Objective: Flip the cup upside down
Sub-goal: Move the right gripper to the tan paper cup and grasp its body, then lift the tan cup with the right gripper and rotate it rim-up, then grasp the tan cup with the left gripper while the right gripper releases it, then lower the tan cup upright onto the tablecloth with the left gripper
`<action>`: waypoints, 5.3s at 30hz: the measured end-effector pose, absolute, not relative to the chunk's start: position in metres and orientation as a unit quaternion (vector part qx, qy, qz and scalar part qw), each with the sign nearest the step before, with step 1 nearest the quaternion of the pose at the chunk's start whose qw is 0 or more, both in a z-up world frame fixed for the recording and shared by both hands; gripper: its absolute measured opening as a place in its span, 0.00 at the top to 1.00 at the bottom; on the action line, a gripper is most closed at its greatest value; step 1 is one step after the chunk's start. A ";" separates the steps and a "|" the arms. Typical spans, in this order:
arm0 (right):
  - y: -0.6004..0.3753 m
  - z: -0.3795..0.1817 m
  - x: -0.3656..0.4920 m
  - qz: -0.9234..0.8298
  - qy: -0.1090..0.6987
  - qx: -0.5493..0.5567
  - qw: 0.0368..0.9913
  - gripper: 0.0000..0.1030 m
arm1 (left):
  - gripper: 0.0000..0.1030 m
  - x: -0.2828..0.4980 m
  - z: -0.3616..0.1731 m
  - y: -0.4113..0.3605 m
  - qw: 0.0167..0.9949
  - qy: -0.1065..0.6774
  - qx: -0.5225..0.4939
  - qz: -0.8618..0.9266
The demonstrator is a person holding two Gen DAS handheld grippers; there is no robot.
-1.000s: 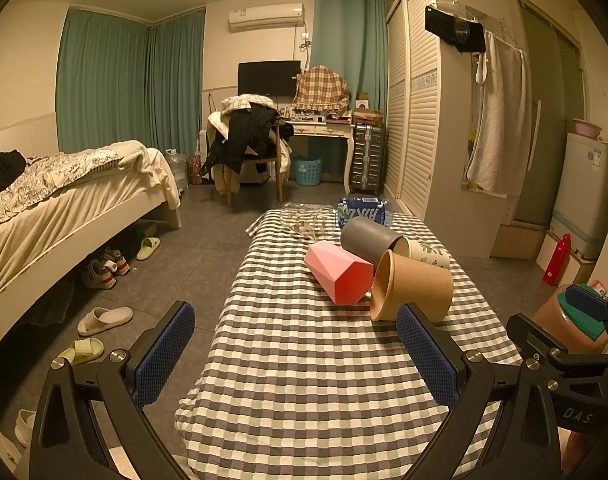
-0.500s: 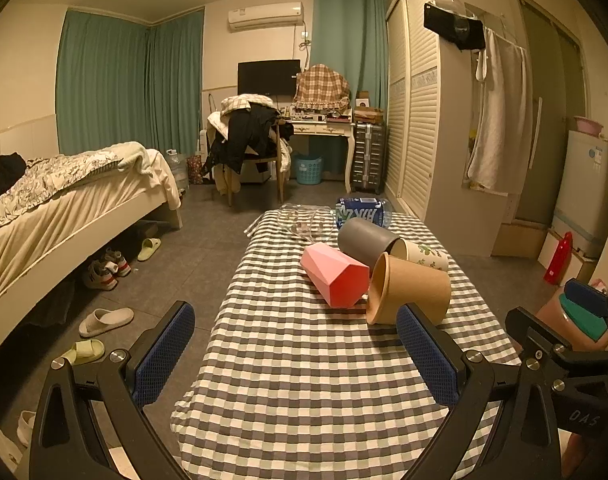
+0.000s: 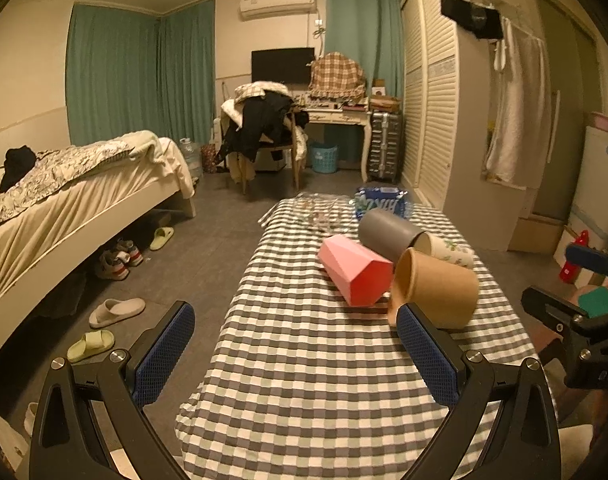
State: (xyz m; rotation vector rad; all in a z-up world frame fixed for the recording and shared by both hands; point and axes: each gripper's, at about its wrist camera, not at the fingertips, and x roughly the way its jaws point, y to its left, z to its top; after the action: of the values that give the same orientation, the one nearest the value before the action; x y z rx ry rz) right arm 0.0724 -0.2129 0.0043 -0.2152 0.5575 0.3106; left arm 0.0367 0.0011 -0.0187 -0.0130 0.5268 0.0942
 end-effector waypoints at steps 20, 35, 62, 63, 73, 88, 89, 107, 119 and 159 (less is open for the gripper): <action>-0.163 -0.081 0.208 0.333 0.398 -0.239 0.821 0.07 | 0.00 0.113 -0.069 0.018 0.941 0.331 0.000 0.069; -0.145 -0.067 0.170 0.188 0.504 -0.197 0.820 0.13 | 0.00 0.083 -0.056 0.047 0.948 0.313 -0.042 0.039; -0.146 -0.077 0.115 0.018 0.479 0.129 0.868 0.13 | 0.00 0.048 -0.060 0.073 0.957 0.282 -0.040 0.043; -0.147 -0.077 0.114 0.023 0.475 0.126 0.871 0.13 | 0.00 0.047 -0.060 0.071 0.958 0.281 -0.039 0.042; -0.171 -0.023 0.077 0.041 0.376 0.072 0.923 0.01 | 0.00 0.035 -0.043 0.034 0.963 0.265 -0.021 0.038; -0.265 0.026 0.049 0.014 0.225 0.026 0.974 0.00 | 0.00 0.013 -0.028 -0.051 0.969 0.246 -0.032 0.017; -0.268 0.022 0.048 0.012 0.224 0.026 0.974 0.00 | 0.00 0.013 -0.030 -0.058 0.970 0.243 -0.020 0.017; -0.313 -0.055 0.065 -0.011 0.275 0.060 0.960 0.00 | 0.00 0.041 -0.080 -0.106 0.955 0.293 -0.023 -0.034; -0.317 -0.063 0.070 -0.017 0.290 0.059 0.955 0.00 | 0.01 0.055 -0.102 -0.114 0.945 0.316 -0.036 -0.078; -0.331 -0.063 0.067 -0.020 0.293 0.091 0.952 0.00 | 0.24 0.051 -0.063 -0.088 0.936 0.340 0.020 -0.087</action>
State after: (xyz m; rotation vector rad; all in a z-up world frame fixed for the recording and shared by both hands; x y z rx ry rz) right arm 0.0673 -0.3311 -0.0631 0.1858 0.5949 -0.0408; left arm 0.0509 -0.0881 -0.0634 0.0410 0.6955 -0.1775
